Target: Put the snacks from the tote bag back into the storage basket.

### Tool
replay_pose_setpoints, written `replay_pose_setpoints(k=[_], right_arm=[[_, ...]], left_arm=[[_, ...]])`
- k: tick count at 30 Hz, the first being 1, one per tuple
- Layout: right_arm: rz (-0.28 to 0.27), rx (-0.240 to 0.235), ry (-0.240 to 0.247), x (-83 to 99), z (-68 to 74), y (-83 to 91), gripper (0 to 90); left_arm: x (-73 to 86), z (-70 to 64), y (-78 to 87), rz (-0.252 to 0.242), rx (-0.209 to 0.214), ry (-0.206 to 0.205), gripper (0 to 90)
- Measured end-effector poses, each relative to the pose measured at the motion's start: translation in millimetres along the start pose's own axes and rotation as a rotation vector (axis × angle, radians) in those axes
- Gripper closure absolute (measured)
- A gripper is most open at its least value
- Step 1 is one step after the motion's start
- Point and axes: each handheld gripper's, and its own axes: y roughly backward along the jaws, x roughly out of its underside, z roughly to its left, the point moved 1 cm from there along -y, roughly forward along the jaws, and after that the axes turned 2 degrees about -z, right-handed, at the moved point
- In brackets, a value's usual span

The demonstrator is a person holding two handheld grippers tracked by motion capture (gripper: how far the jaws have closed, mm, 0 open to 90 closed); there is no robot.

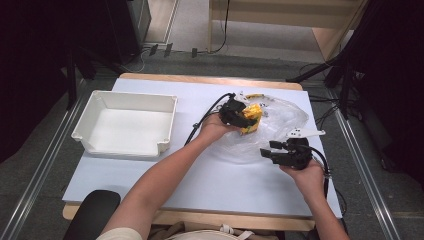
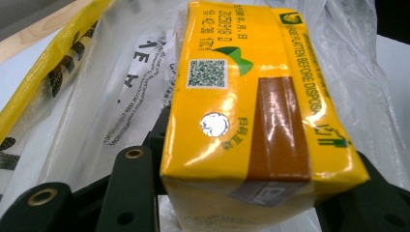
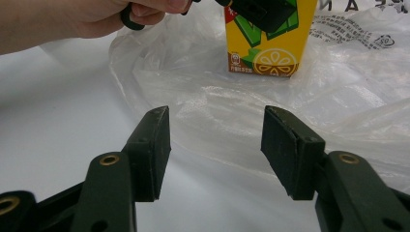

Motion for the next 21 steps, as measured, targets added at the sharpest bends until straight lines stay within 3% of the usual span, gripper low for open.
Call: replay_pose_setpoints(k=[5,10,14,17,21], right_arm=[[-0.001,-0.001,-0.001,-0.1,-0.1,0.0,45.0],[-0.001,-0.001,-0.002,-0.2,0.2,0.0,45.0],[0.000,-0.001,-0.002,-0.2,0.6,-0.2,45.1],[-0.002,-0.002,-0.002,-0.4,1.0,-0.5,45.0],[-0.004,-0.003,-0.002,-1.1,2.1,-1.0,45.0]], left_arm=[[-3.1,-0.9,2.4,0.012,0.009,0.020,52.0],[-12.2,-2.8,10.0,-0.010,0.023,0.041,52.0],[-21.1,-6.2,18.8,-0.003,0.029,0.024,52.0],[-24.7,-7.2,25.6,-0.004,0.041,0.048,52.0],[-26.4,-8.8,35.3,0.020,0.055,0.036,52.0]])
